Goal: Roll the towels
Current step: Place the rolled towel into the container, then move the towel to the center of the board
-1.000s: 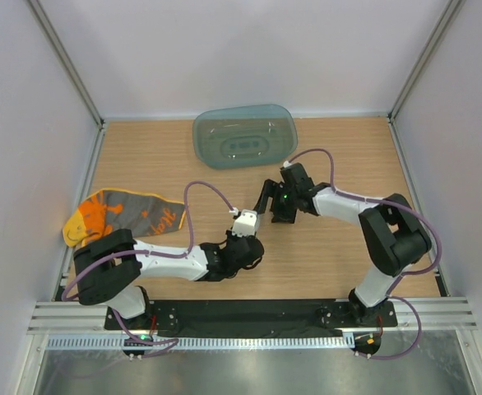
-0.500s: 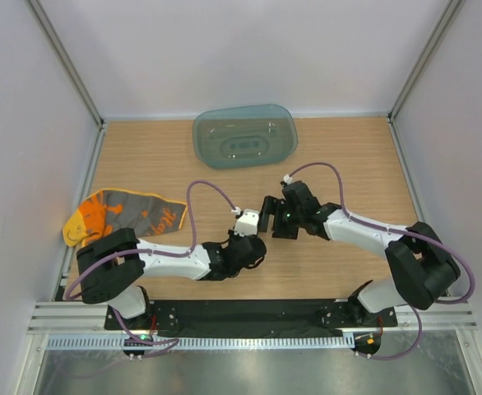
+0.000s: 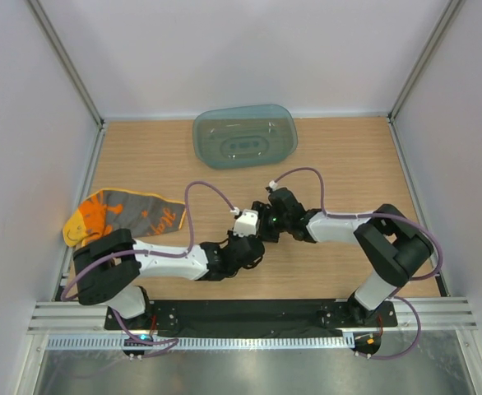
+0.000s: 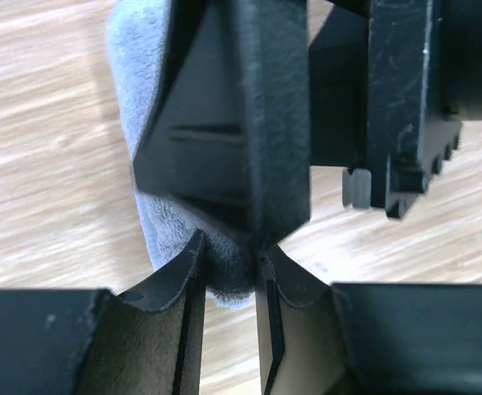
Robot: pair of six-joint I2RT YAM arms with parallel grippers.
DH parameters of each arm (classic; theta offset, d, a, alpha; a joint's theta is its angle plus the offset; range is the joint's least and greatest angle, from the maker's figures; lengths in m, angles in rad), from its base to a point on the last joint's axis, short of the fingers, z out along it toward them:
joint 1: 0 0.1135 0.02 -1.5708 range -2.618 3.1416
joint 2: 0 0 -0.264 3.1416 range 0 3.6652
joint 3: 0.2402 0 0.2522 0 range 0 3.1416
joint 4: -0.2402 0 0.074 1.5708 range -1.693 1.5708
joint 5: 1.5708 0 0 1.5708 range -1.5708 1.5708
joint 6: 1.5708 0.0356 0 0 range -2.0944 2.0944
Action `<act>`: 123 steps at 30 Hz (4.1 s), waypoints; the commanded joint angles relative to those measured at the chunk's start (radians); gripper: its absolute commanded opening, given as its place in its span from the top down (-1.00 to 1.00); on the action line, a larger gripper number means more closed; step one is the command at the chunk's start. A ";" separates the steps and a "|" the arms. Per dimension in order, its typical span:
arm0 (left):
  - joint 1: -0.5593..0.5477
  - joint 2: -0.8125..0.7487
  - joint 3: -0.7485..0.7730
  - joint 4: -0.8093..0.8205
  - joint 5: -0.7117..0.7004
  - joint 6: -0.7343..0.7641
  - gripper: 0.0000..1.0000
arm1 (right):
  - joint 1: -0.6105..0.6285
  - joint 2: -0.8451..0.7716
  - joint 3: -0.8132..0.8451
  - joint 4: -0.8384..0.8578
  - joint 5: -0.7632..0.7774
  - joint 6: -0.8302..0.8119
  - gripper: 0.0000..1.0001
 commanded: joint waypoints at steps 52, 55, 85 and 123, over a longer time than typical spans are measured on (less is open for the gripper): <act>0.052 -0.862 0.035 -0.812 -0.067 -0.076 -0.64 | -0.559 1.044 1.799 -0.781 -0.307 -0.567 0.97; 0.052 -0.862 0.034 -0.811 -0.070 -0.076 -0.64 | -0.580 1.053 1.796 -0.788 -0.295 -0.576 0.85; 0.052 -0.862 0.044 -0.837 -0.093 -0.100 -0.63 | -0.579 0.653 1.686 -0.797 -0.034 -0.626 -0.89; 0.790 0.170 0.374 -0.594 0.165 -0.015 -0.27 | -0.235 -0.438 0.357 -0.675 0.123 -0.425 -0.79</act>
